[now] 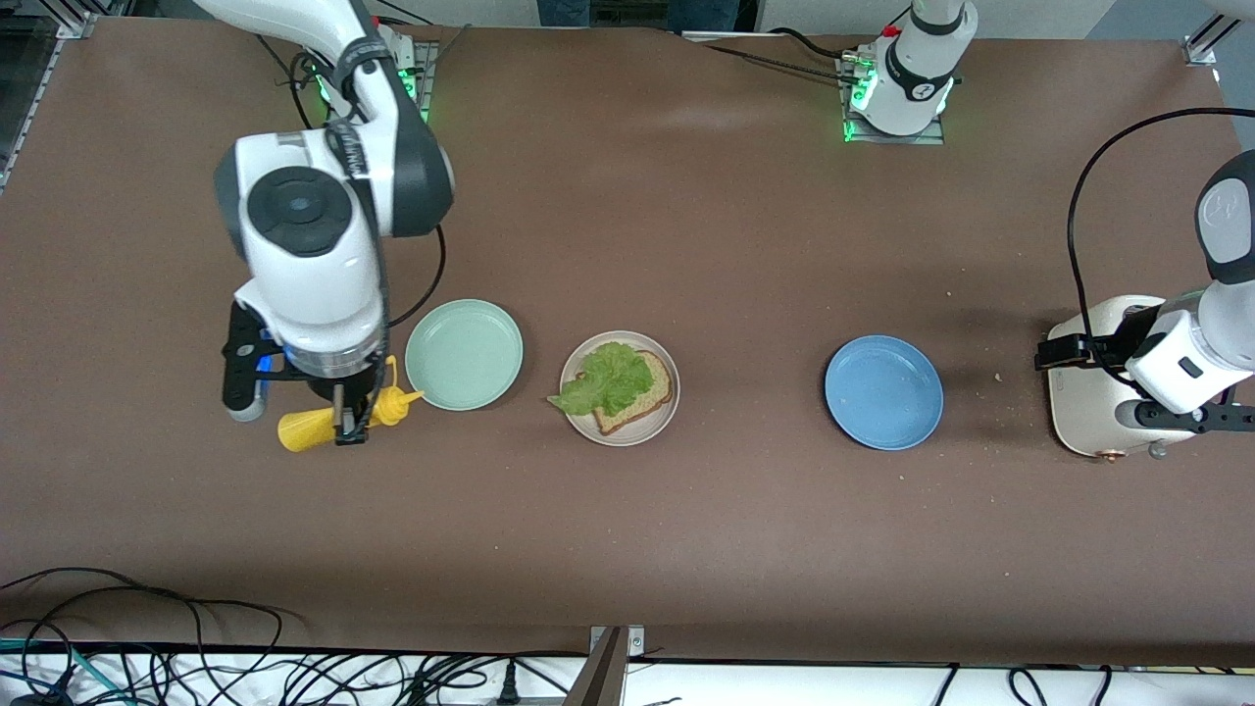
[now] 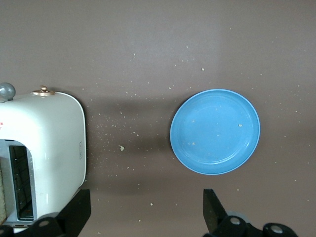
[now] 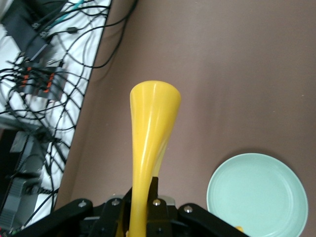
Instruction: Make sandwich on beige plate with both arms
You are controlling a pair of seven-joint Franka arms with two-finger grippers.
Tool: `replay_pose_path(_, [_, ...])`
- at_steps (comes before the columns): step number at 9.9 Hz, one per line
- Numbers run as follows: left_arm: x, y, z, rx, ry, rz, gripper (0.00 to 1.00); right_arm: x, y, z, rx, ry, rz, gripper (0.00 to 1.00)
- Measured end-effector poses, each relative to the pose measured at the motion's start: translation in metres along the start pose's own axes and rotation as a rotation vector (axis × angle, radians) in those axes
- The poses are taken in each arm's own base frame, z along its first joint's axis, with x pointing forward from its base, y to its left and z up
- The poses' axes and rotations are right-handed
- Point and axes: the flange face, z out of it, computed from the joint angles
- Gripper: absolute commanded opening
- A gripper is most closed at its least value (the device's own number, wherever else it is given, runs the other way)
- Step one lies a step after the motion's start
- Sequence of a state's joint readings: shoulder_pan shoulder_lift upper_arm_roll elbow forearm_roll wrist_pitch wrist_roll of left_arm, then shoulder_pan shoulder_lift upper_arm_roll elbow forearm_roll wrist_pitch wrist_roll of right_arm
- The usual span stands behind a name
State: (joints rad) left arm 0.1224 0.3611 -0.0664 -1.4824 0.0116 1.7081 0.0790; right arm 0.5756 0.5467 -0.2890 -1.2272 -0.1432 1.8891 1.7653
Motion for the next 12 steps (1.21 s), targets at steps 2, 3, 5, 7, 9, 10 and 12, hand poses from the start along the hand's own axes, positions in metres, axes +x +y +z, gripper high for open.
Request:
replay_pose_path(2, [0.000, -0.003, 0.000, 0.001, 0.000, 0.006, 1.00, 0.040, 0.008, 0.011, -0.012, -0.066, 0.020, 0.00])
replay_pose_path(3, [-0.001, -0.013, 0.001, 0.004, -0.002, 0.033, 1.00, 0.063, 0.017, 0.017, -0.010, -0.106, 0.027, 0.00])
replay_pose_path(5, [-0.008, -0.060, 0.002, -0.001, -0.004, 0.080, 1.00, 0.110, 0.044, 0.028, -0.009, -0.177, 0.049, 0.00])
replay_pose_path(7, [-0.017, -0.106, 0.003, 0.047, -0.018, 0.063, 1.00, 0.144, 0.073, 0.041, -0.004, -0.264, 0.057, 0.00])
replay_pose_path(9, [-0.024, -0.131, 0.004, 0.077, -0.031, 0.061, 1.00, 0.172, 0.099, 0.053, 0.000, -0.359, 0.063, 0.00])
replay_pose_path(10, [-0.028, -0.148, 0.008, 0.073, -0.033, 0.070, 1.00, 0.184, 0.112, 0.060, 0.001, -0.408, 0.062, 0.00])
replay_pose_path(12, [-0.034, -0.191, 0.031, 0.068, -0.016, 0.088, 1.00, 0.203, 0.136, 0.075, 0.014, -0.510, 0.059, 0.00])
